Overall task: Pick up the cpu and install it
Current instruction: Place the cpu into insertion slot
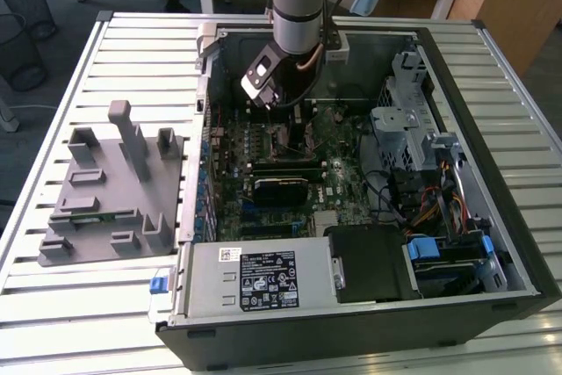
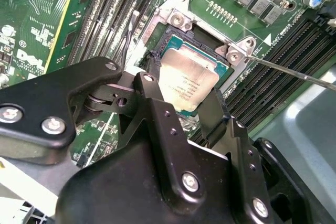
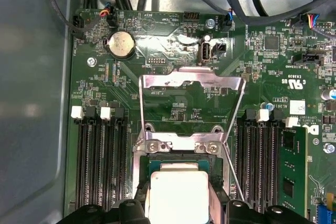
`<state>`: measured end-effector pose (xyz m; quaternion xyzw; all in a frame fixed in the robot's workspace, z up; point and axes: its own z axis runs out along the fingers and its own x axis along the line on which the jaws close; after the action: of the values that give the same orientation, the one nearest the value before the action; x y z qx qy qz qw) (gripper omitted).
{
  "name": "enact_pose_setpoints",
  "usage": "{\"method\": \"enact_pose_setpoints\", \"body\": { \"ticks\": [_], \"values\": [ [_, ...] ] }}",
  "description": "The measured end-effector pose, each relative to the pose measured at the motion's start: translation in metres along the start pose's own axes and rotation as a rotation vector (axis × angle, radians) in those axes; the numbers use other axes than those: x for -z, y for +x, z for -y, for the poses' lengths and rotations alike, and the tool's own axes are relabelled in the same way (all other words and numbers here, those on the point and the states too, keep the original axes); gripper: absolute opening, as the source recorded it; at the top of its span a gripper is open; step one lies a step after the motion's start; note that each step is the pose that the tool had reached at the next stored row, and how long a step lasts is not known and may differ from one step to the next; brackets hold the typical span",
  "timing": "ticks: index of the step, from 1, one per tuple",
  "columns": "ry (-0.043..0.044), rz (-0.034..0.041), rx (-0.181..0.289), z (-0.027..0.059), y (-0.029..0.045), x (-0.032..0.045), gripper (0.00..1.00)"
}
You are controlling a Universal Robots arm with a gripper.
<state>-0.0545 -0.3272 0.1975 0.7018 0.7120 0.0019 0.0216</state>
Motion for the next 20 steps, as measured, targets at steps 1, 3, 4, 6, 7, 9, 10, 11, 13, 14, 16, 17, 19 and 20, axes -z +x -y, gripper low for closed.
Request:
{"method": "enact_pose_setpoints", "body": {
  "ticks": [1,3,4,6,7,9,10,11,13,14,16,17,19,20],
  "values": [
    [0.0001,0.0001,0.0,-0.0001,0.0,0.0,0.53],
    [-0.0001,-0.0002,0.0,-0.0001,-0.0001,-0.0004,0.53],
    [-0.0001,-0.0001,0.0,-0.0002,-0.0003,-0.0006,0.53],
    [-0.0001,-0.0001,0.0,-0.0002,-0.0011,-0.0011,0.53],
    [-0.0001,-0.0001,0.0,-0.0001,-0.0015,-0.0014,0.53],
    [0.0,0.0001,0.0,-0.0001,-0.0025,-0.0016,0.53],
    [-0.0001,-0.0001,0.0,-0.0001,-0.0025,-0.0018,0.53],
    [0.0,-0.0001,0.0,-0.0001,-0.0025,-0.002,0.53],
    [0.0001,0.0,0.0,0.0,-0.0026,-0.0025,0.53],
    [0.0,0.0001,0.0,0.0,-0.0025,-0.0028,0.53],
    [0.0002,0.0002,0.0,-0.0003,-0.0026,-0.0036,0.53],
    [0.0004,0.0004,0.0,-0.0003,-0.0026,-0.0038,0.53],
    [0.0003,0.0005,0.0,-0.0004,-0.0026,-0.0041,0.53],
    [0.0003,0.0003,0.0,-0.0007,-0.0026,-0.0042,0.53]
  ]
}}
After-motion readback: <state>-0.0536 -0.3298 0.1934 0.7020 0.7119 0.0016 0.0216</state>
